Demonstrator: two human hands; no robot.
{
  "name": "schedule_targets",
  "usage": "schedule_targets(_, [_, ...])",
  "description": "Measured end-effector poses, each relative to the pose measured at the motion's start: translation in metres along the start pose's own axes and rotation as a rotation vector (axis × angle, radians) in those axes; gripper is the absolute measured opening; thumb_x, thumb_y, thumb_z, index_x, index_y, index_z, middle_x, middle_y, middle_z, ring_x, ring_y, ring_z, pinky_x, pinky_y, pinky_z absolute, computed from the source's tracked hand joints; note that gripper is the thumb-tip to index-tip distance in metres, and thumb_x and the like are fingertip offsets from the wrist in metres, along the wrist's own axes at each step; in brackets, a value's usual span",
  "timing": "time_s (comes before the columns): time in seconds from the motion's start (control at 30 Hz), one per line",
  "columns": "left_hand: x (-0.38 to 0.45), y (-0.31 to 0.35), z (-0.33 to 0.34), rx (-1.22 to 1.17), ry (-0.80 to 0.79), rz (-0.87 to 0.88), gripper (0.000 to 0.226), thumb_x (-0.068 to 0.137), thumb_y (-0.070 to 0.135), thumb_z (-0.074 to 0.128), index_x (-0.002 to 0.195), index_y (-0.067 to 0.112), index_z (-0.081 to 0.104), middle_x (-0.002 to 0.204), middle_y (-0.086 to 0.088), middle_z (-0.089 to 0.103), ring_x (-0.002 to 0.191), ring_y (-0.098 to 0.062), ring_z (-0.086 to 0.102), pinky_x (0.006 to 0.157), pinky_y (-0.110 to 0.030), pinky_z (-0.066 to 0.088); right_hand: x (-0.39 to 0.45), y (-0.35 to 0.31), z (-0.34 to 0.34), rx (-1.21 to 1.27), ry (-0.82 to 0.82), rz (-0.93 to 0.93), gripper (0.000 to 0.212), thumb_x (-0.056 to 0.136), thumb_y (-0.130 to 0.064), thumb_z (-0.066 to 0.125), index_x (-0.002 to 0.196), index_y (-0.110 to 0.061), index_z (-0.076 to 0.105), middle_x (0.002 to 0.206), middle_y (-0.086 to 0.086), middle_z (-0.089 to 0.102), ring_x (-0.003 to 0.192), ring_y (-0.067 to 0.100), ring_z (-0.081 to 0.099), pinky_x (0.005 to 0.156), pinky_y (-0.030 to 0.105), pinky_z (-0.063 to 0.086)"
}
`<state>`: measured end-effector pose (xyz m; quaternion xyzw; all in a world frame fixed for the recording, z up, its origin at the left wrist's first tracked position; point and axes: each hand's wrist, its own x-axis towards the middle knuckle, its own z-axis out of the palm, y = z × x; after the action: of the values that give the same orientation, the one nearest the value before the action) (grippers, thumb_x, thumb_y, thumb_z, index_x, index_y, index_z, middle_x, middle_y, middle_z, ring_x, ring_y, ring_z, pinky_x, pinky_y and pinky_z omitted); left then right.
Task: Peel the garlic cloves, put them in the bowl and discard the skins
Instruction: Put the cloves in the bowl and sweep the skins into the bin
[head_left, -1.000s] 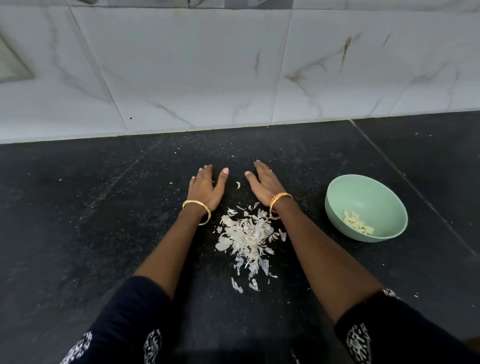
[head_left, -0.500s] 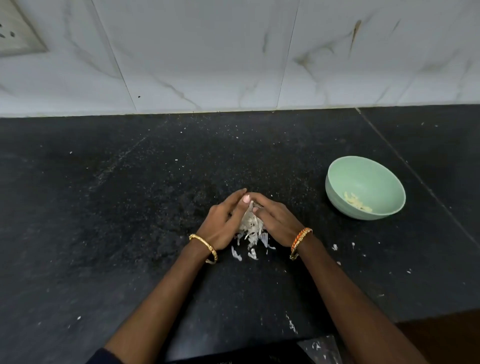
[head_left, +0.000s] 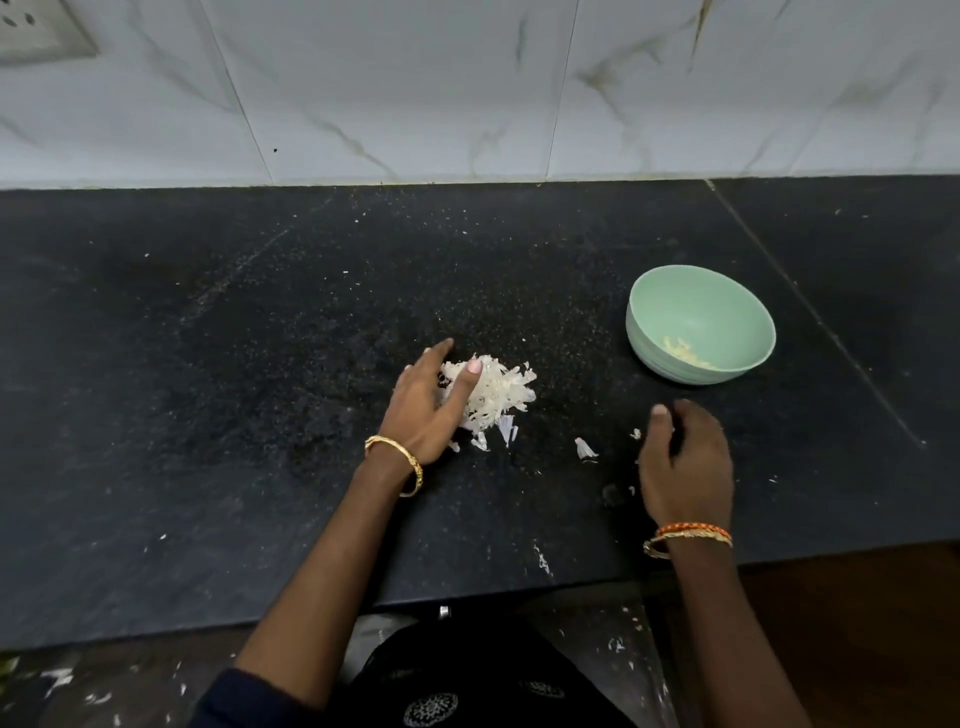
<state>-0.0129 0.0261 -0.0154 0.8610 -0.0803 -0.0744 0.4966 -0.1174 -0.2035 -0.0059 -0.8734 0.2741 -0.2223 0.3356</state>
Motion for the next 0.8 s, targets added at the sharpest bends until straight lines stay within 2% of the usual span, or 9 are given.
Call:
schedule_targets(0.1, [-0.009, 0.009, 0.013, -0.071, -0.021, 0.033, 0.072, 0.088, 0.068, 0.036, 0.143, 0.022, 0.038, 0.145, 0.001, 0.044, 0.132, -0.016, 0.042, 0.11, -0.039, 0.036, -0.015, 0.0, 0.002, -0.129, -0.174, 0.061, 0.081, 0.092, -0.052, 0.048, 0.144, 0.007, 0.029, 0.153, 0.025, 0.027, 0.144, 0.033, 0.021, 0.119, 0.039, 0.014])
schedule_targets(0.17, [-0.014, 0.014, 0.018, -0.102, -0.023, 0.033, 0.061, 0.094, 0.059, 0.037, 0.142, 0.021, 0.041, 0.142, 0.001, 0.047, 0.127, -0.011, 0.045, 0.105, -0.024, 0.037, -0.03, -0.011, 0.013, -0.192, -0.26, -0.019, 0.106, 0.082, -0.071, 0.048, 0.148, 0.006, 0.018, 0.157, 0.022, 0.017, 0.147, 0.031, 0.012, 0.119, 0.037, 0.004])
schedule_targets(0.23, [-0.018, 0.02, 0.02, -0.137, -0.013, 0.012, 0.051, 0.098, 0.049, 0.036, 0.14, 0.02, 0.044, 0.137, 0.006, 0.048, 0.121, -0.004, 0.045, 0.091, -0.003, 0.032, -0.043, -0.027, 0.029, -0.231, -0.338, -0.115, 0.126, 0.067, -0.087, 0.036, 0.15, 0.004, 0.012, 0.158, 0.02, 0.012, 0.148, 0.029, 0.007, 0.118, 0.034, -0.001])
schedule_targets(0.3, [-0.02, 0.024, 0.02, -0.198, 0.0, 0.01, 0.047, 0.099, 0.046, 0.035, 0.138, 0.021, 0.046, 0.134, 0.009, 0.048, 0.123, -0.003, 0.044, 0.085, 0.005, 0.029, -0.051, -0.045, 0.045, -0.205, -0.43, -0.24, 0.128, 0.063, -0.087, 0.037, 0.151, 0.001, 0.006, 0.16, 0.016, 0.005, 0.148, 0.025, 0.002, 0.119, 0.034, -0.004])
schedule_targets(0.4, [-0.021, 0.024, 0.015, -0.286, 0.064, 0.041, 0.052, 0.096, 0.05, 0.034, 0.138, 0.022, 0.047, 0.146, 0.005, 0.042, 0.133, -0.004, 0.036, 0.101, -0.006, 0.027, -0.053, -0.062, 0.061, -0.064, -0.472, -0.299, 0.126, 0.066, -0.074, 0.06, 0.152, -0.002, 0.0, 0.161, 0.013, -0.002, 0.148, 0.023, -0.001, 0.121, 0.037, 0.002])
schedule_targets(0.47, [-0.021, 0.02, 0.008, -0.275, 0.13, 0.019, 0.057, 0.095, 0.055, 0.032, 0.14, 0.023, 0.044, 0.152, 0.004, 0.034, 0.14, -0.006, 0.027, 0.114, -0.023, 0.021, -0.049, -0.061, 0.065, -0.093, -0.4, -0.274, 0.134, 0.061, -0.076, 0.064, 0.151, 0.0, -0.002, 0.16, 0.015, -0.004, 0.148, 0.025, -0.003, 0.121, 0.037, -0.001])
schedule_targets(0.53, [-0.02, 0.015, 0.0, -0.199, 0.151, -0.015, 0.061, 0.094, 0.058, 0.029, 0.143, 0.024, 0.039, 0.156, 0.003, 0.026, 0.143, -0.01, 0.02, 0.119, -0.035, 0.015, -0.048, -0.057, 0.065, -0.175, -0.394, -0.259, 0.143, 0.057, -0.081, 0.064, 0.15, 0.0, -0.008, 0.16, 0.016, -0.009, 0.148, 0.025, -0.009, 0.119, 0.033, -0.008])
schedule_targets(0.63, [-0.009, 0.011, 0.0, -0.073, 0.108, -0.011, 0.07, 0.093, 0.063, 0.026, 0.146, 0.019, 0.034, 0.156, -0.003, 0.025, 0.145, -0.014, 0.018, 0.12, -0.038, 0.013, -0.04, -0.061, 0.074, -0.198, -0.408, -0.27, 0.145, 0.055, -0.082, 0.063, 0.149, 0.001, -0.01, 0.159, 0.017, -0.009, 0.148, 0.026, -0.009, 0.119, 0.034, -0.008])
schedule_targets(0.8, [0.021, 0.012, 0.011, 0.023, 0.038, 0.05, 0.069, 0.094, 0.057, 0.025, 0.146, 0.013, 0.033, 0.154, -0.006, 0.031, 0.143, -0.017, 0.023, 0.119, -0.041, 0.018, -0.009, -0.078, 0.098, -0.203, -0.465, -0.344, 0.131, 0.064, -0.063, 0.071, 0.15, 0.0, -0.004, 0.16, 0.016, 0.001, 0.148, 0.027, -0.002, 0.12, 0.036, -0.002])
